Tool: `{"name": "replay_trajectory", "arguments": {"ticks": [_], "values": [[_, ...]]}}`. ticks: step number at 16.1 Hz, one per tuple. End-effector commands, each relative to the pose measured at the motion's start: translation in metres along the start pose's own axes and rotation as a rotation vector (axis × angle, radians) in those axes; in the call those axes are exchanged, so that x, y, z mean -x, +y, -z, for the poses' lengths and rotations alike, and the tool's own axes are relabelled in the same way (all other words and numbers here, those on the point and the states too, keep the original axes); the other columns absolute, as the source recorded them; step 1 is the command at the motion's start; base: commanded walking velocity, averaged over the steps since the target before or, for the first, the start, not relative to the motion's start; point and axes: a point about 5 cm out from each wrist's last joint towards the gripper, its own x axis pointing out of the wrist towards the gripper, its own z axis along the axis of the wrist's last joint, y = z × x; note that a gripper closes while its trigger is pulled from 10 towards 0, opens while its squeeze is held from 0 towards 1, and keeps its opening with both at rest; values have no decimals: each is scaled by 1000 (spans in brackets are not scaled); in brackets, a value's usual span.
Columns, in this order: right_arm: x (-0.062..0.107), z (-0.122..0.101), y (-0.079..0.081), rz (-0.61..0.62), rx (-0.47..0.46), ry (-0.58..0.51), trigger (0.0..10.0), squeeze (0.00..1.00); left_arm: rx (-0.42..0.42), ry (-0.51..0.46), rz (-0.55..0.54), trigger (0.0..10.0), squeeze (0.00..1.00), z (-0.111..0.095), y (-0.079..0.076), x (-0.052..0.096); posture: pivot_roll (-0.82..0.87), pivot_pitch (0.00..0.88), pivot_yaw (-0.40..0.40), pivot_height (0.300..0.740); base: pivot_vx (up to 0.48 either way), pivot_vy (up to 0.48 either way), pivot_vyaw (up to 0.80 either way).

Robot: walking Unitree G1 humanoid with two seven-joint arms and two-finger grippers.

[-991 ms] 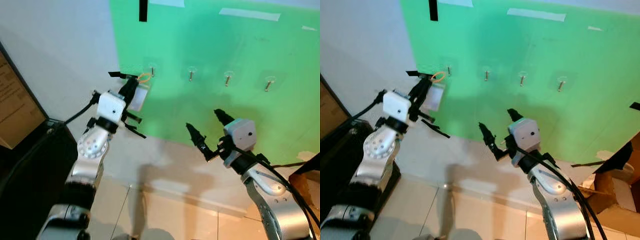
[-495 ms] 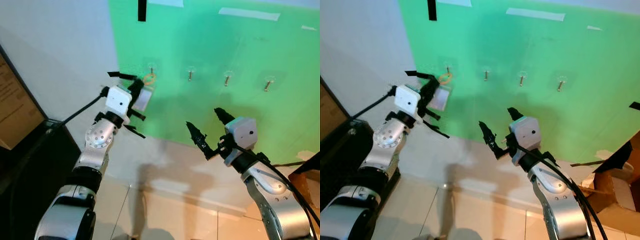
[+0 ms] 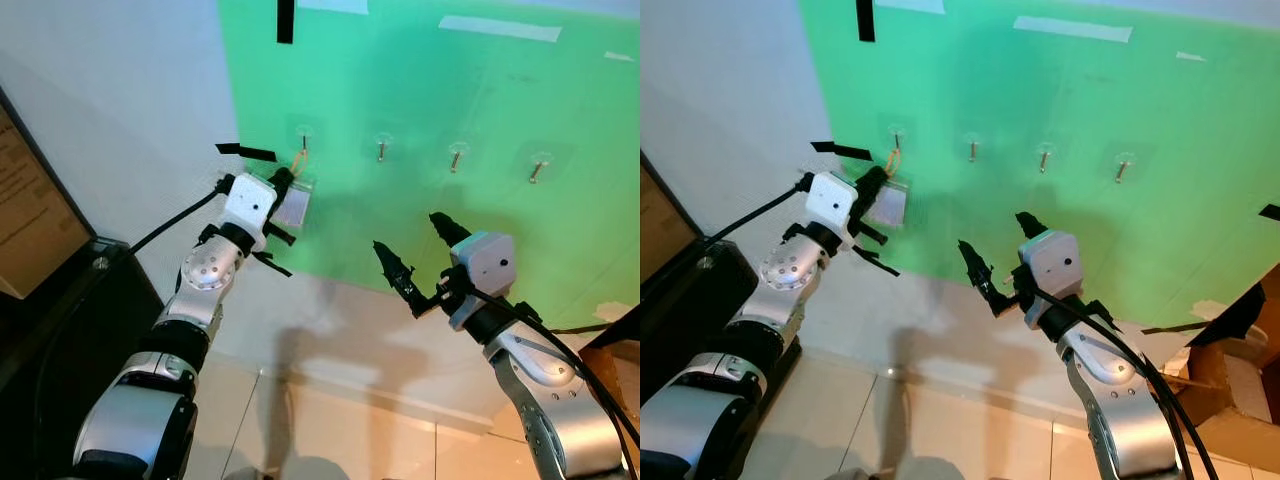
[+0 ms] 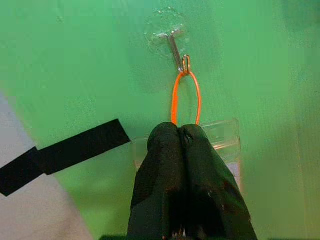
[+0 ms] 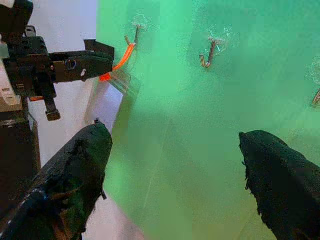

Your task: Hang keys on a hook

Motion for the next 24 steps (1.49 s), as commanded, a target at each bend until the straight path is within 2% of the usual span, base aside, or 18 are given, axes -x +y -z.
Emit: {"name": "replay_trajectory", "arguments": {"ticks": [1,7,8,9,11,12,15,19,21,22,23,24], "values": [[-1,-1,-2,-2,4,2,10000,0,-14,30,13,10000,0,3,-1,0,-218,0,23,732,0,0,0],[-2,-3,-3,-5,16,-6,10000,0,-13,27,1,10000,0,4,0,-2,-220,0,21,732,0,0,0],[-3,-3,-3,-7,18,-10,10000,0,5,16,19,10000,643,3,-2,-3,-220,0,21,732,0,0,0],[-3,-3,-3,-4,21,-9,10000,0,13,13,25,10000,1000,3,-2,-3,-219,0,20,732,0,0,0],[-3,-1,-6,29,43,-5,10000,0,23,6,29,10000,1000,3,-1,-1,-218,0,21,732,0,0,0],[-2,0,-6,23,-5,9,10000,0,41,-1,18,10000,1000,3,2,1,-216,0,27,732,0,0,0],[-1,4,-6,54,-63,21,10000,0,125,-48,1,10000,1000,5,8,13,-210,0,34,732,0,0,0],[-5,15,-10,147,-16,42,10000,0,209,-110,-20,10000,1000,3,16,28,-186,0,23,732,0,0,0],[-5,21,-14,204,-43,83,10000,0,237,-122,-24,10000,1000,-1,16,29,-180,0,20,732,0,0,0],[-4,27,-17,238,-40,118,10000,0,229,-104,-42,10000,1000,-2,18,31,-183,0,27,732,0,0,0],[-1,28,-20,247,21,130,10000,0,210,-82,-54,10000,1000,-3,19,34,-187,0,34,732,0,0,0],[4,29,-24,275,56,136,10000,0,226,-42,-66,10000,1000,-5,21,40,-191,0,46,732,0,0,800]]}}
